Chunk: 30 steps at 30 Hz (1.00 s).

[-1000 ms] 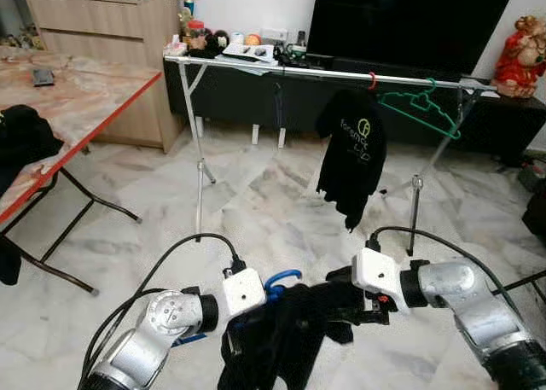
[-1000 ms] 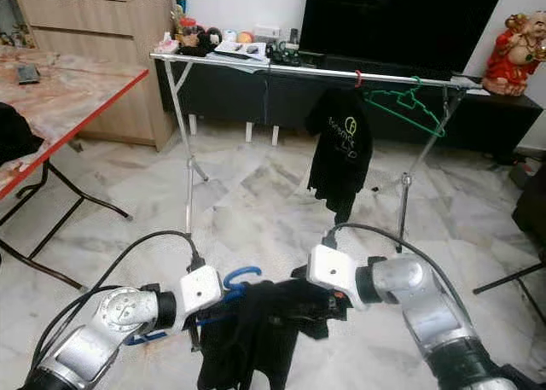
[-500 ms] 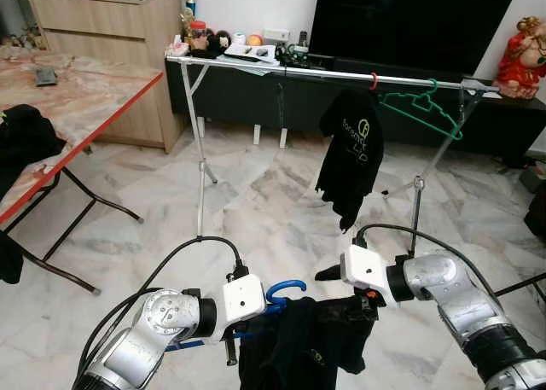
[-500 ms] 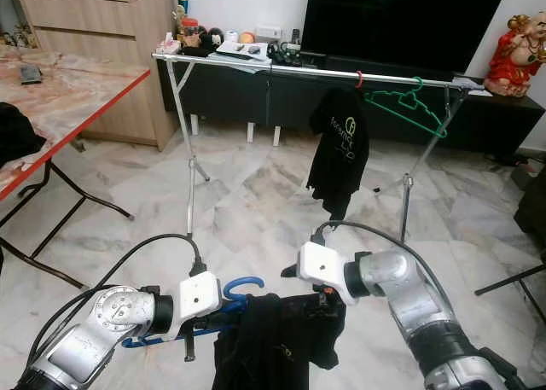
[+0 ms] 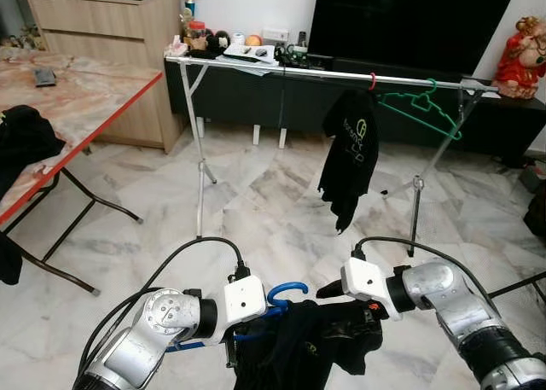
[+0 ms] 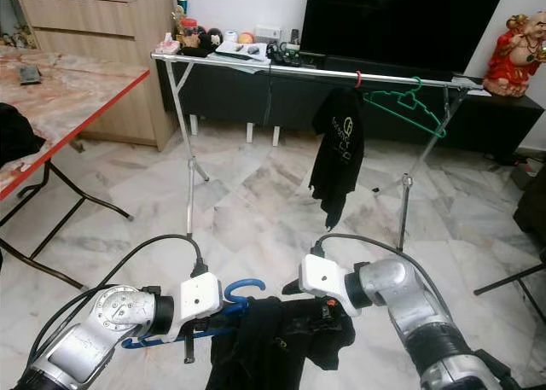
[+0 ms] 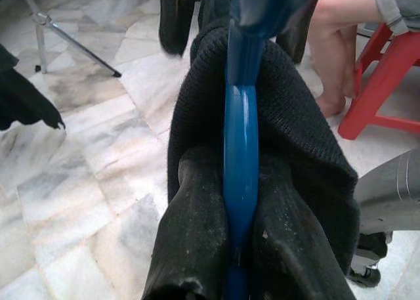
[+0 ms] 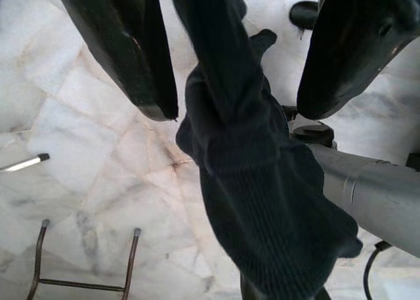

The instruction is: Hang hanger

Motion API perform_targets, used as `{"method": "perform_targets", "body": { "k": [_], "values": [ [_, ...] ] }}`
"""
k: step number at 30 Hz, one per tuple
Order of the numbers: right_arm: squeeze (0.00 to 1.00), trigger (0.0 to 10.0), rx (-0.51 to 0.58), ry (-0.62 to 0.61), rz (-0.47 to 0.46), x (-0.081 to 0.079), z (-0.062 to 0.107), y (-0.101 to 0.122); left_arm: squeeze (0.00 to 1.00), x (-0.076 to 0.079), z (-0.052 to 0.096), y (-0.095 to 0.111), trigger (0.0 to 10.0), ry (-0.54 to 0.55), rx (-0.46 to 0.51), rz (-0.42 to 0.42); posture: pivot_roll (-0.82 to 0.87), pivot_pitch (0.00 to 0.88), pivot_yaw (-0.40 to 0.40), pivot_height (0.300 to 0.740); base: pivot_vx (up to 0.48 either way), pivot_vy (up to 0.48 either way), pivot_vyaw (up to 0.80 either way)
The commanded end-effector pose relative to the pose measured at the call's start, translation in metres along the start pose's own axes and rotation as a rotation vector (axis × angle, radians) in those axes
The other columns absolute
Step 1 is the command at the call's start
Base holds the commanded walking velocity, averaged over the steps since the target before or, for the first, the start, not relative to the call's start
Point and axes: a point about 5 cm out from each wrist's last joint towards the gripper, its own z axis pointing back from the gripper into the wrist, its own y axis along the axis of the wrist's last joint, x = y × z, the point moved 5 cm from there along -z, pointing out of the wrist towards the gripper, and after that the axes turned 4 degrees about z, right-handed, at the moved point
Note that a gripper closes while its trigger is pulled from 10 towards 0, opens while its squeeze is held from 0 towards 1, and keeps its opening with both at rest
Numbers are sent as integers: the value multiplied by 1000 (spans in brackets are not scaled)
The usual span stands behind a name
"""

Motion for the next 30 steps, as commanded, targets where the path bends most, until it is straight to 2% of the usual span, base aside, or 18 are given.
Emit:
{"method": "perform_targets", "body": {
  "k": [1,6,7,8,10,30],
  "values": [
    [0,10000,-11,23,27,0,-3,2,0,-2,-5,25,10000,-23,62,-62,18,0,-73,740,0,0,0],
    [0,10000,1,26,24,1,-7,4,0,-1,-8,32,10000,-41,77,-74,19,0,-74,740,0,0,0],
    [0,8588,2,27,23,1,-7,4,0,0,-8,32,10000,-43,79,-75,19,0,-75,740,0,0,0],
    [0,8588,2,27,23,1,-7,4,0,0,-8,32,10000,-43,79,-75,19,0,-75,740,0,0,0],
    [0,0,3,33,21,1,-8,4,0,0,-9,34,10000,-48,82,-79,20,0,-75,740,0,0,0],
    [0,0,-20,45,28,1,-9,0,0,4,-10,31,10000,-76,61,-94,22,0,-72,740,0,0,0]
  ]
}}
